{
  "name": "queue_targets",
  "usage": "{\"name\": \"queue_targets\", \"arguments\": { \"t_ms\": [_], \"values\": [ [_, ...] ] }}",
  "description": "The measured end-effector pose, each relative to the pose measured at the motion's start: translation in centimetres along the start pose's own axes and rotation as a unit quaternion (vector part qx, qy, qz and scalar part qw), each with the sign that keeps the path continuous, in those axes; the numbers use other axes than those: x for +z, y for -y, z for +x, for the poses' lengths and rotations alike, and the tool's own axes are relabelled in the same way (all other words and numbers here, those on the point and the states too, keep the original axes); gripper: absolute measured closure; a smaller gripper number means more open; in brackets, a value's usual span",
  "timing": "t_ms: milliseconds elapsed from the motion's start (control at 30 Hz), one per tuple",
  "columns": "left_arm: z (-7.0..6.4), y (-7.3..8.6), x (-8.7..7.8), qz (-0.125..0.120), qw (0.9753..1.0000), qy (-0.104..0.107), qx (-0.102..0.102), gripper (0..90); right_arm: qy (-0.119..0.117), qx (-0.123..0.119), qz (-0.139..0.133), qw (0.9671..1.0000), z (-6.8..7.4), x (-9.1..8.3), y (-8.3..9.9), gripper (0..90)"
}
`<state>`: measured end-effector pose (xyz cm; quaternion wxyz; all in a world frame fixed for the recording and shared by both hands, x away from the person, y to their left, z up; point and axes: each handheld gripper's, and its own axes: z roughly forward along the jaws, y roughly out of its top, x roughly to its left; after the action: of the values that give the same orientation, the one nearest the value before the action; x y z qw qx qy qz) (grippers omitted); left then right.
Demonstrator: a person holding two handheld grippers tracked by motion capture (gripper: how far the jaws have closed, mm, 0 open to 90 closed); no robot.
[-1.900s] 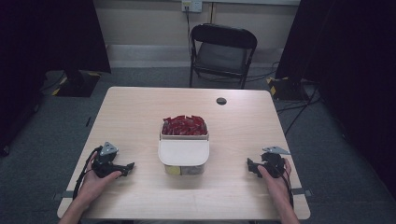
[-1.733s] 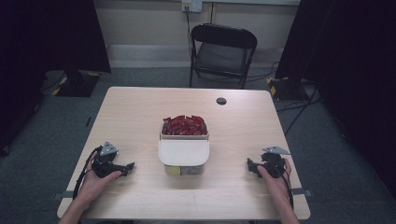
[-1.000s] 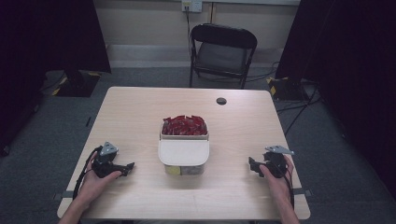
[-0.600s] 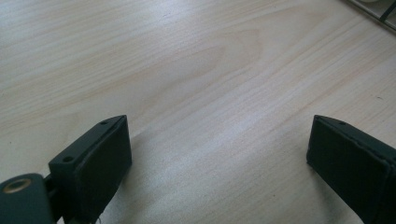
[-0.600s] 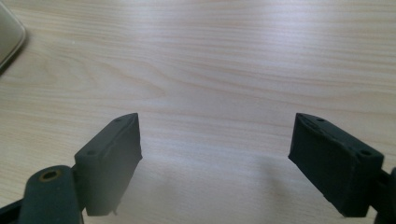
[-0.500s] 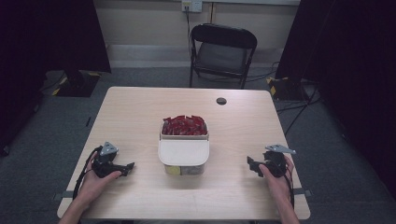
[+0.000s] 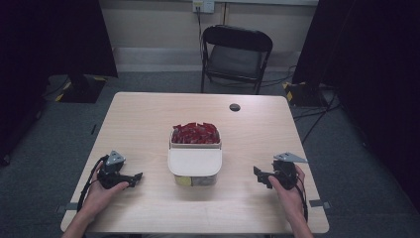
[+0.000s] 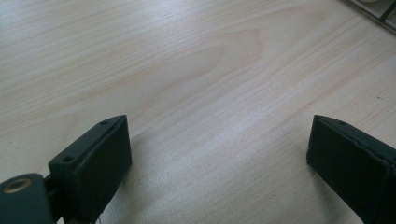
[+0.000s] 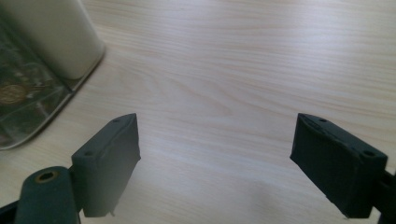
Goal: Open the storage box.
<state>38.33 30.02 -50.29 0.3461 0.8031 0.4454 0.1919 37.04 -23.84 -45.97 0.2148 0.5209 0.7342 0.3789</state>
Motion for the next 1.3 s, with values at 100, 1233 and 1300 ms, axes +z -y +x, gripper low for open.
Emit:
{"name": "queue_targets", "arguments": {
  "t_ms": [100,1233,1300],
  "values": [
    [0.0,0.0,0.0,0.0,1.0,0.0,-0.001,6.1,-0.013,-0.012,-0.012,0.9998,1.1,-0.4,-0.5,14.9],
    [0.0,0.0,0.0,0.0,1.0,0.0,-0.001,6.1,-0.111,-0.082,-0.029,0.9901,9.1,-1.6,-2.0,14.6],
    [0.0,0.0,0.0,0.0,1.0,0.0,0.0,6.1,-0.114,-0.085,-0.025,0.9896,9.5,-1.4,-1.9,14.6]
  ]
}}
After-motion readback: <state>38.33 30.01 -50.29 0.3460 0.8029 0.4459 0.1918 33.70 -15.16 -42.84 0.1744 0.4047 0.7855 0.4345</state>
